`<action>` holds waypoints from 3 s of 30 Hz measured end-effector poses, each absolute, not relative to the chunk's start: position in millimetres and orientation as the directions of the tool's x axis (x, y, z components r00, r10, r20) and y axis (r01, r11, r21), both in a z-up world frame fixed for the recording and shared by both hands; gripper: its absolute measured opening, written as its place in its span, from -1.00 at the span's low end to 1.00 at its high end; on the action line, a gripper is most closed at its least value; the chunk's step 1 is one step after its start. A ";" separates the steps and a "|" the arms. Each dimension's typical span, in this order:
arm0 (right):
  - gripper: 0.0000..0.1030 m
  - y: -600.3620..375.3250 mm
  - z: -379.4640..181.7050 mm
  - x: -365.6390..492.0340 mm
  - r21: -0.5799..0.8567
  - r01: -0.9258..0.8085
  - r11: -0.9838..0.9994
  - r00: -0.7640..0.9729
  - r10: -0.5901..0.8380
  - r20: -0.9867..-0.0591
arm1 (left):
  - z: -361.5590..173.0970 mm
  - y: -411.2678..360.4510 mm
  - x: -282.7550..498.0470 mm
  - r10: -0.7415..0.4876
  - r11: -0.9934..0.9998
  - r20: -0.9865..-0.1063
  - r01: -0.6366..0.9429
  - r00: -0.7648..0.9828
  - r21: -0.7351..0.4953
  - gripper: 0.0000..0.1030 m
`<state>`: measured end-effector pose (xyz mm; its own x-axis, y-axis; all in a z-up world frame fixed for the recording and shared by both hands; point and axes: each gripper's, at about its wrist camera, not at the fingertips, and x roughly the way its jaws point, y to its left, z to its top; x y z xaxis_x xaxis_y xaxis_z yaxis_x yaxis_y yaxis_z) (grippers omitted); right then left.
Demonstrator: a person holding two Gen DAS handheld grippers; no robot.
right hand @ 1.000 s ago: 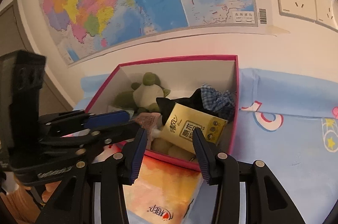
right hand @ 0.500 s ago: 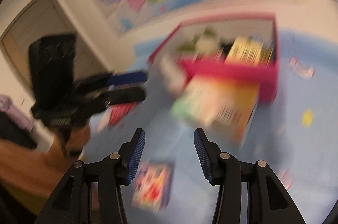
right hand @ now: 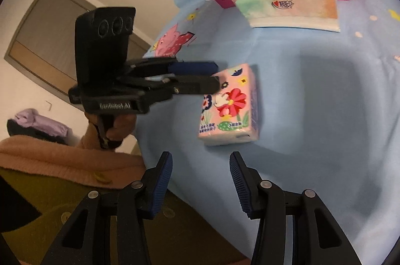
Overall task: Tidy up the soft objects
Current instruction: 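Move the right gripper to the pink floral tissue pack and grasp it, then lift the pink floral tissue pack and carry it over the pink box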
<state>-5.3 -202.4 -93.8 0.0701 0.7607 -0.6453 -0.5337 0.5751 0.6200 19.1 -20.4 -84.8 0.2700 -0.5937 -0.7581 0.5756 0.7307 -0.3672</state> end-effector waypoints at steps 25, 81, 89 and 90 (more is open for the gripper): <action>-0.17 -221.6 -93.2 39.1 0.522 -0.426 0.739 0.352 0.667 -0.656 | -83.4 -34.3 27.5 -0.560 0.789 -0.766 0.487 0.316 -0.376 -0.37; -0.31 -223.9 -20.0 56.2 0.400 -0.499 0.769 0.517 0.634 -0.575 | -11.0 -41.8 57.8 -0.536 0.813 -0.694 0.515 0.481 -0.271 -0.41; -0.31 -226.1 -15.3 61.7 0.395 -0.499 0.771 0.527 0.632 -0.569 | -7.2 -44.1 64.6 -0.537 0.812 -0.690 0.520 0.486 -0.266 -0.41; -0.31 -226.3 -14.6 62.7 0.394 -0.499 0.772 0.528 0.631 -0.568 | -6.4 -44.6 65.8 -0.537 0.812 -0.689 0.520 0.486 -0.266 -0.41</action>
